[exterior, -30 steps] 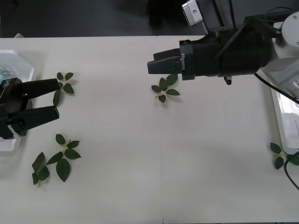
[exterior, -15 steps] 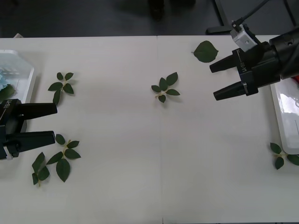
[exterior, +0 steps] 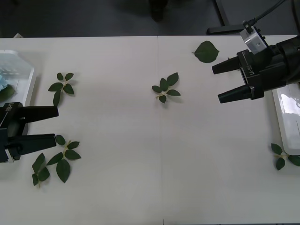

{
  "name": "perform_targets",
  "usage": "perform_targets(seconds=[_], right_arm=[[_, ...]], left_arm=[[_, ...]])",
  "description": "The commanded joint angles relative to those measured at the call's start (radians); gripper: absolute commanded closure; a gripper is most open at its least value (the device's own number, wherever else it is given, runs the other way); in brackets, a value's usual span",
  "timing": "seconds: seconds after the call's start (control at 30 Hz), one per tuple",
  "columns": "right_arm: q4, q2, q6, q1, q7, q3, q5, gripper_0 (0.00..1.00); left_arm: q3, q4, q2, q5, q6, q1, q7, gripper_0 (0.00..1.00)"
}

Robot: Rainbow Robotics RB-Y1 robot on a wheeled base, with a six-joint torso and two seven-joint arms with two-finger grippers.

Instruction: Place the red flowers into the right box and the blue flowers into the left box. If a person shows an open palm, hand one flower to the person first, then continue sorting.

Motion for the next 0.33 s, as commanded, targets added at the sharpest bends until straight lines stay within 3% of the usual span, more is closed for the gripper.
perform_targets(seconds=[0.03,0.33], right_arm=[[-0.003,-0.052,-0.012,0.012,-0.008,-0.027,-0.019,0.0],[-0.003,-0.052,-0.012,0.012,-0.008,-0.027,-0.019,0.0]], left_arm=[[-0.017,-0.003,0.043,0.01,0.0,0.018,-0.039,0.0],[-0.017,-0.003,0.043,0.01,0.0,0.018,-0.039,0.0]])
